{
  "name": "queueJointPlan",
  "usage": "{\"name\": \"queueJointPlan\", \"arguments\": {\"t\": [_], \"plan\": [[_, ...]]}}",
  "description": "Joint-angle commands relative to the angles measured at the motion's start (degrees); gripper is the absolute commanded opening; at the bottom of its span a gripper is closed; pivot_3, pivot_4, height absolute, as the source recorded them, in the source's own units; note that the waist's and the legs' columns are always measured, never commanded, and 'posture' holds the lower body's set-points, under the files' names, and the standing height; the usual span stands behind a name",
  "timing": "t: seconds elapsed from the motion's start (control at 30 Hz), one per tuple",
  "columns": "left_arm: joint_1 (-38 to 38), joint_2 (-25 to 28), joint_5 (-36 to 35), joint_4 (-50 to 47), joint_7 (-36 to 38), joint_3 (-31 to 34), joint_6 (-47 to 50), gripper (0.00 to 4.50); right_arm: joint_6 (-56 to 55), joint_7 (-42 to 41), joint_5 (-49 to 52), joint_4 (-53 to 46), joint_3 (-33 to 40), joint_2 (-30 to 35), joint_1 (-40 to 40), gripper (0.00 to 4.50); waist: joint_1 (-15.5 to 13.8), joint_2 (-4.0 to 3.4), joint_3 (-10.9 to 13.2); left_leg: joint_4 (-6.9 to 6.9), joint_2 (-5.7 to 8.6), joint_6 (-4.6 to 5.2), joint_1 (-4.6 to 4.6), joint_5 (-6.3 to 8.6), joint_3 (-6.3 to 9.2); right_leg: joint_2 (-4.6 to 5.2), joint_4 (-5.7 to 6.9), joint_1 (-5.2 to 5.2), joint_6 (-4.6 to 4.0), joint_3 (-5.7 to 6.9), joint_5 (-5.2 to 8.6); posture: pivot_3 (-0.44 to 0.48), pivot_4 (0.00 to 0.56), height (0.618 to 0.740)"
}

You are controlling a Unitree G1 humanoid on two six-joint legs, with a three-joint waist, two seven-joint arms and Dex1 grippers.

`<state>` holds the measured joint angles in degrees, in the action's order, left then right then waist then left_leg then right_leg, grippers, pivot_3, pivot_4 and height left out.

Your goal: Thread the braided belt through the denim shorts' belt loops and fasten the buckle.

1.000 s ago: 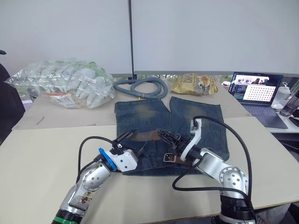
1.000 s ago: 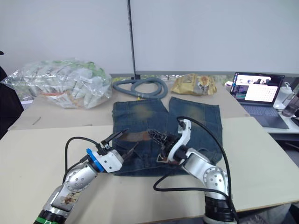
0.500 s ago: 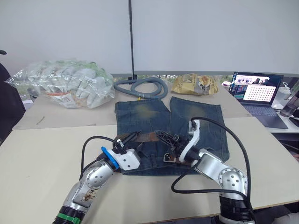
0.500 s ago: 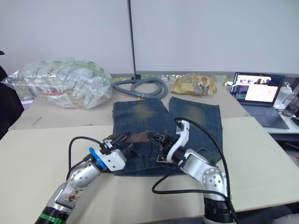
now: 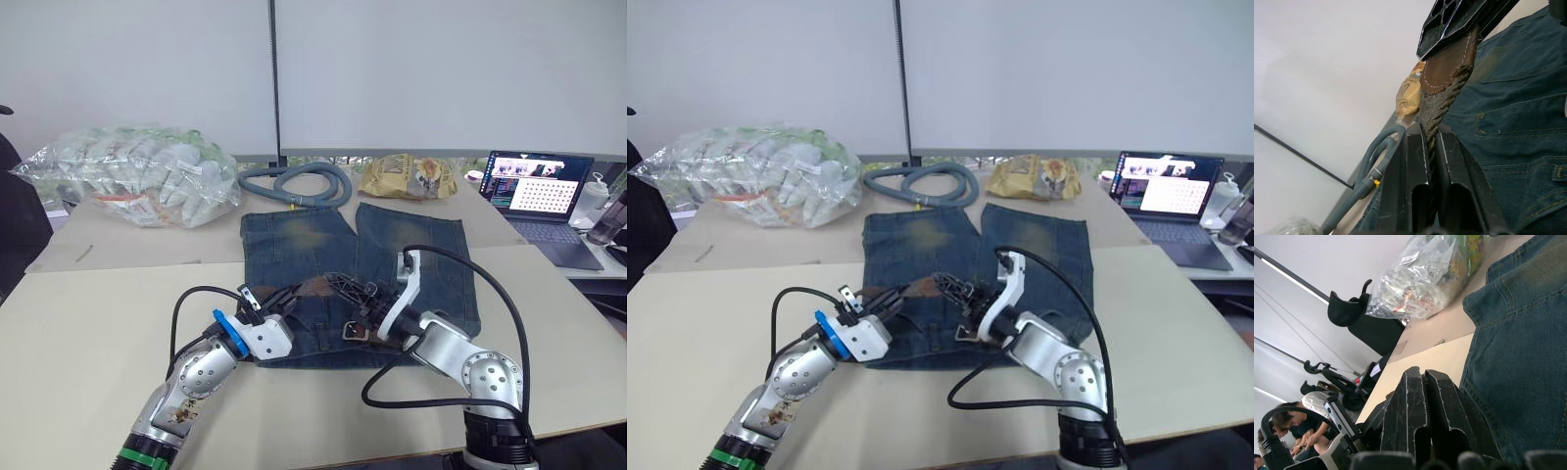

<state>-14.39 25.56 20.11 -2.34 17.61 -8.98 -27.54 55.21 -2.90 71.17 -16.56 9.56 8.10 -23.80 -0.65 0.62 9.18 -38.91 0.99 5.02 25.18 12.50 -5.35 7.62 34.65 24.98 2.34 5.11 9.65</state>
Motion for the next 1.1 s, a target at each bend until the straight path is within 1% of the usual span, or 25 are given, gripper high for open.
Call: {"name": "queueJointPlan", "arguments": {"t": [0.03,0.13,0.17,0.2,0.3,0.37,0.43,0.53,0.63,0.67,0.7,0.77,0.83,0.93,1.0,1.1], "plan": [[-0.1,0.8,-1.2,-0.5,-0.2,1.1,-0.7,0.03,-0.5,-0.2,1.3,-1.2,0.5,0.8,-0.2,0.00,0.0,0.00,0.0,0.00,0.00,0.00,0.00,0.00,0.00,0.00,0.00,0.00,0.00,0.00,0.00,0.000,0.150,0.740],[0.4,0.9,-4.3,-0.8,1.8,1.2,-0.6,0.03,-0.9,-0.2,1.0,-1.0,0.6,0.8,-0.4,0.00,0.0,0.00,0.0,0.00,0.00,0.01,0.00,0.01,0.00,0.00,0.00,0.00,0.00,0.00,0.00,0.000,0.150,0.740],[0.6,1.1,-4.8,-0.7,2.3,1.2,-0.8,0.74,-1.0,-0.2,0.8,-1.0,0.6,0.8,-0.4,0.00,0.0,0.00,0.0,0.00,0.00,0.01,0.00,0.01,0.00,0.00,0.00,0.00,0.00,0.00,0.00,0.000,0.150,0.740],[0.8,1.4,-4.8,-0.6,2.4,1.2,-1.2,1.00,-1.0,-0.2,0.7,-1.0,0.5,0.8,-0.4,0.00,0.1,0.00,0.0,0.00,-0.01,0.01,0.00,0.01,0.00,0.00,0.00,0.00,0.00,0.00,0.00,0.000,0.150,0.740],[1.0,1.9,-3.8,-0.7,1.6,1.3,-1.9,2.02,-1.1,-0.2,0.7,-1.2,0.3,0.8,-0.2,0.00,0.1,0.00,0.0,0.00,-0.01,0.01,0.00,0.00,-0.01,0.00,0.01,0.02,0.00,0.00,0.00,0.000,0.150,0.740],[1.4,1.2,-7.4,-1.6,2.7,1.5,-0.6,2.71,-1.1,-0.2,0.6,-1.3,0.3,0.7,0.0,0.00,0.0,0.00,0.0,0.00,0.00,0.01,0.00,0.01,0.00,0.00,0.01,0.01,0.00,0.00,0.00,0.000,0.150,0.740],[2.5,0.0,-14.0,-3.7,5.5,1.4,3.6,3.34,-1.2,-0.2,0.5,-1.3,0.4,0.8,0.1,0.00,0.1,0.00,0.0,-0.02,0.00,0.01,0.00,0.01,0.00,0.02,0.01,0.00,0.00,0.00,0.00,0.000,0.150,0.740],[5.1,-1.2,-26.7,-9.2,10.7,1.8,12.7,3.34,-1.4,-0.3,0.2,-1.1,0.6,1.1,0.1,0.00,0.2,0.00,0.0,-0.02,-0.01,0.01,0.00,0.01,-0.01,0.03,0.01,0.01,0.01,-0.02,0.01,0.000,0.150,0.740],[8.0,-0.1,-38.3,-15.7,15.7,2.5,22.2,3.34,-1.7,-0.3,-0.1,-0.7,0.9,1.2,-0.1,0.00,0.4,0.00,0.0,-0.02,-0.03,-0.01,0.00,0.00,0.00,0.02,0.04,0.03,0.01,-0.04,0.02,0.000,0.150,0.740],[9.5,0.6,-44.2,-18.2,17.4,2.9,27.3,3.34,-1.9,-0.4,-0.2,-0.6,0.9,1.1,-0.2,0.00,0.5,0.00,0.0,-0.02,-0.04,-0.02,0.00,0.00,0.00,0.02,0.04,0.03,0.01,-0.04,0.02,0.000,0.150,0.740],[10.5,1.2,-48.4,-20.0,18.4,3.3,31.2,3.34,-2.1,-0.5,-0.3,-0.5,1.0,1.0,-0.3,0.00,0.5,0.00,0.0,-0.02,-0.04,-0.01,0.00,0.00,0.00,0.02,0.05,0.03,0.01,-0.06,0.03,0.000,0.150,0.740],[12.7,2.3,-59.2,-23.1,19.5,4.5,40.4,3.34,-2.5,-0.8,-0.4,-0.5,0.8,0.8,-0.3,0.00,0.5,0.00,0.0,-0.03,-0.03,-0.01,0.00,0.00,0.00,0.02,0.08,0.04,0.03,-0.07,0.05,0.000,0.150,0.740],[14.1,1.9,-68.5,-24.6,17.9,6.4,47.6,3.34,-2.7,-1.4,-0.2,-0.7,0.6,0.8,-0.2,0.00,0.5,0.00,0.0,-0.05,-0.02,-0.01,0.00,0.00,0.00,0.01,0.11,0.03,0.05,-0.09,0.07,0.000,0.150,0.740],[15.5,0.1,-79.6,-24.1,11.7,10.2,55.4,3.34,-2.6,-2.2,0.6,-1.7,0.5,0.9,0.2,0.00,0.4,0.00,0.0,-0.07,0.00,0.00,0.00,0.00,0.03,0.01,0.13,0.02,0.09,-0.11,0.10,0.000,0.150,0.740],[15.9,-1.3,-85.7,-23.3,8.4,12.7,58.8,3.34,-2.3,-2.6,1.4,-2.5,0.5,1.2,0.7,0.00,0.4,0.00,0.0,-0.08,0.01,0.00,-0.01,0.00,0.03,0.01,0.14,0.00,0.09,-0.12,0.10,0.000,0.150,0.740],[14.3,-4.9,-96.1,-21.9,1.2,15.6,62.2,3.34,-2.0,-3.4,2.8,-3.4,0.5,1.4,1.3,0.00,0.3,0.00,0.0,-0.09,0.03,0.01,-0.01,0.00,0.04,0.01,0.15,-0.01,0.09,-0.14,0.10,0.000,0.150,0.740]]}}
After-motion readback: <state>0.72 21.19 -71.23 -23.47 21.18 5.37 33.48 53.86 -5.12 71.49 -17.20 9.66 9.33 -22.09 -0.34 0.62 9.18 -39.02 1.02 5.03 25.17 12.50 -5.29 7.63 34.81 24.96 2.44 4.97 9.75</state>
